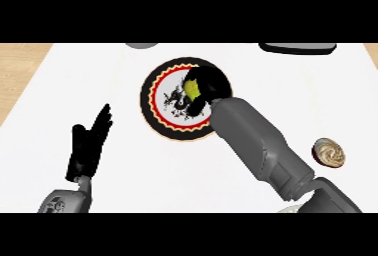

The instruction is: Pick the pear from the placemat and place it in the plate

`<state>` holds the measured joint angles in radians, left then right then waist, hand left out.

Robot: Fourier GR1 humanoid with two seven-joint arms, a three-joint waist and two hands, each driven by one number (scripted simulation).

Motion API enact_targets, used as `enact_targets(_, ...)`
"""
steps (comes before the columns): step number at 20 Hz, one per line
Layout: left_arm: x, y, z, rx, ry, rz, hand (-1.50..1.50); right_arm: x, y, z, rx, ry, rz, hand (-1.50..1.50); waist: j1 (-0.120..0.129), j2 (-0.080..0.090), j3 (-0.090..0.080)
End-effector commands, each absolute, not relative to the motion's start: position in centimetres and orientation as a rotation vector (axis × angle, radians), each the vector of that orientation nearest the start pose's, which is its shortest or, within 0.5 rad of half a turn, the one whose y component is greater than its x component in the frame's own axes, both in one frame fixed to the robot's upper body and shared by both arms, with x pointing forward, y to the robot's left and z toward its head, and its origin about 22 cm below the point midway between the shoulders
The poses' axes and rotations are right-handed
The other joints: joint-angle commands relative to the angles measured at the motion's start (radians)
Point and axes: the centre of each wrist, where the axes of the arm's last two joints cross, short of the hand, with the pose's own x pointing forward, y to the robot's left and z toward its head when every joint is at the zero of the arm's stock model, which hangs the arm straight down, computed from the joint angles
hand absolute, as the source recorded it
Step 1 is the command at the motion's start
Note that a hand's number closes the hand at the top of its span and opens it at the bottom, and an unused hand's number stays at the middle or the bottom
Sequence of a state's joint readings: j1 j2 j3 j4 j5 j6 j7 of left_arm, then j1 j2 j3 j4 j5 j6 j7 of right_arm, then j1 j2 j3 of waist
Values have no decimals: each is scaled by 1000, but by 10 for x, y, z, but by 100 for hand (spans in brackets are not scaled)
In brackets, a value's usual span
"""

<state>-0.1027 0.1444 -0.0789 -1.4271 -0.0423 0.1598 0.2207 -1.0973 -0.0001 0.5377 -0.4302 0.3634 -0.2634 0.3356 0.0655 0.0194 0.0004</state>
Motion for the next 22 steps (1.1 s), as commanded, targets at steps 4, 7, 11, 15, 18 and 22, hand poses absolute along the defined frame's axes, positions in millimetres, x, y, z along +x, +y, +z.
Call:
enact_targets(4, 268, 243, -1, 223, -1326, -67, 0, 415, -50, 79, -394, -1635, 675, -150, -18, -1, 2)
enact_targets(7, 259, 232, -12, 216, -1287, -41, 0, 414, -61, 82, -252, -1688, 460, -150, -40, -12, 3)
enact_targets(11, 256, 253, -7, 218, -1292, -50, 0, 421, -82, 70, -147, -1714, 361, -150, -36, -9, 1)
enact_targets(15, 255, 246, -21, 221, -1302, -57, 0, 415, -94, 36, -59, -1704, 381, -150, -36, -9, 0)
enact_targets(18, 258, 238, -9, 230, -1303, -49, 0, 414, -97, 26, -46, -1715, 384, -150, -34, -11, 0)
enact_targets(22, 237, 248, -7, 236, -1294, -71, 0, 412, -100, 17, -1, -1751, 422, -150, -31, -13, 0)
